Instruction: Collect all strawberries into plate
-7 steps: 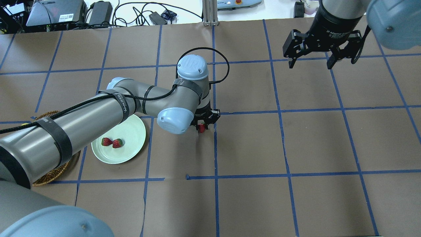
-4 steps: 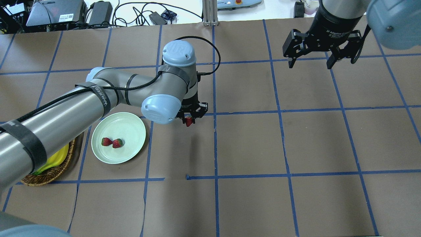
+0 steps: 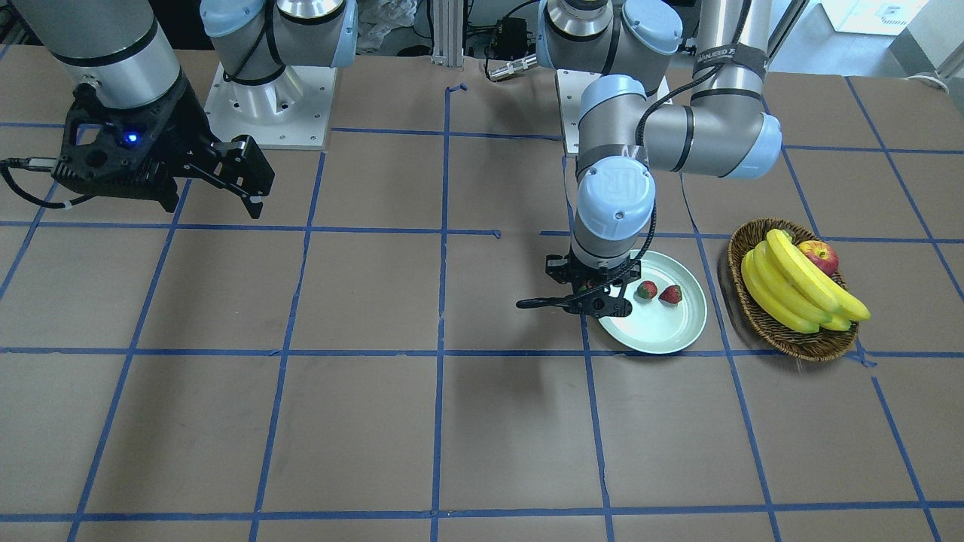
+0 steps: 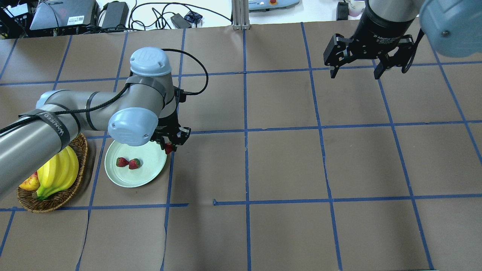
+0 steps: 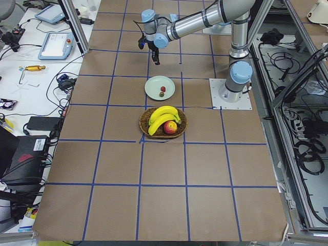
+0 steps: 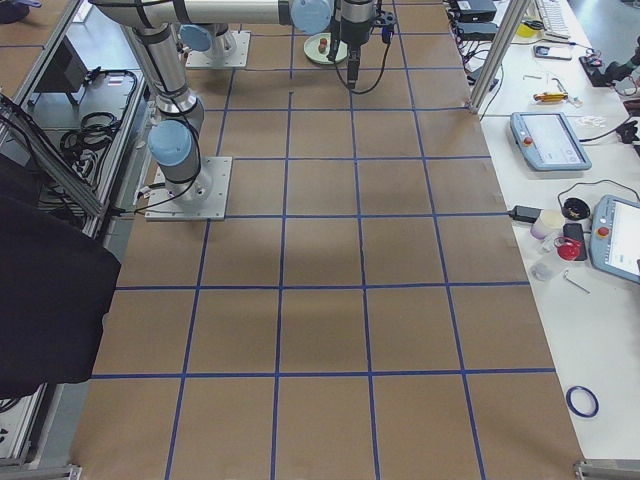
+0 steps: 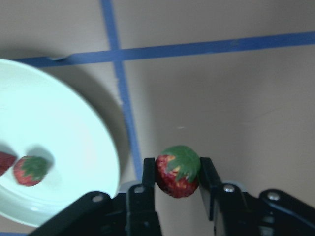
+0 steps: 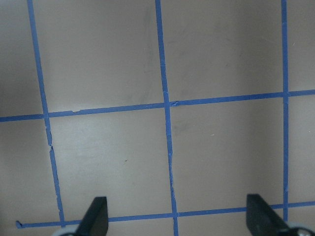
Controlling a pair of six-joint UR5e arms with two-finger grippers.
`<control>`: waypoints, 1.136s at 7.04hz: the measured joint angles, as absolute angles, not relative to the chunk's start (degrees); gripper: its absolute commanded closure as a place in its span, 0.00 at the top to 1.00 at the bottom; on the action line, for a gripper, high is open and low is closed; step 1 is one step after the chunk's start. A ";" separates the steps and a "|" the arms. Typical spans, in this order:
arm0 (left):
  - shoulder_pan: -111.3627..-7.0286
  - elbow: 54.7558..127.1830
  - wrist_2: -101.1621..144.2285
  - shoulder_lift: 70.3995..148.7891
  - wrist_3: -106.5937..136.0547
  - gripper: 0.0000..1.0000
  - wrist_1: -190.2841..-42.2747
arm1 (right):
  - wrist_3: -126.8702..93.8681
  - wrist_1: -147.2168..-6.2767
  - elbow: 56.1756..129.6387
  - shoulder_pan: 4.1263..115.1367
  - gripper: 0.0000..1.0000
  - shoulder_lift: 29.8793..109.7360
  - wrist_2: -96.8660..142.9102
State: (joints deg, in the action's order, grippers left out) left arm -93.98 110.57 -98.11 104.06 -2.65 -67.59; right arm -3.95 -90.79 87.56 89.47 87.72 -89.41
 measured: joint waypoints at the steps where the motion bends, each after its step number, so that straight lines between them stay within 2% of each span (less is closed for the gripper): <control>1: -90.97 113.72 -99.03 102.58 -6.81 0.28 -67.10 | -3.95 -90.79 87.56 89.47 1.00 87.71 -89.39; 4: -87.03 120.39 -99.66 102.14 -10.63 0.32 -59.11 | -3.95 -90.79 87.41 89.47 1.00 87.72 -89.39; 5: -86.89 120.78 -99.61 102.46 -10.86 0.43 -57.70 | -3.96 -90.79 87.40 89.47 1.00 87.69 -89.39; 6: -86.87 120.89 -99.54 102.59 -11.05 0.78 -57.19 | -3.96 -90.79 87.40 89.47 1.00 87.66 -89.39; 7: -86.84 120.91 -99.50 102.63 -11.16 0.90 -57.03 | -3.96 -90.79 87.40 89.47 1.00 87.66 -89.38; 8: -86.84 120.79 -99.58 102.52 -11.29 0.97 -56.86 | -3.97 -90.79 87.42 89.46 1.00 87.66 -89.38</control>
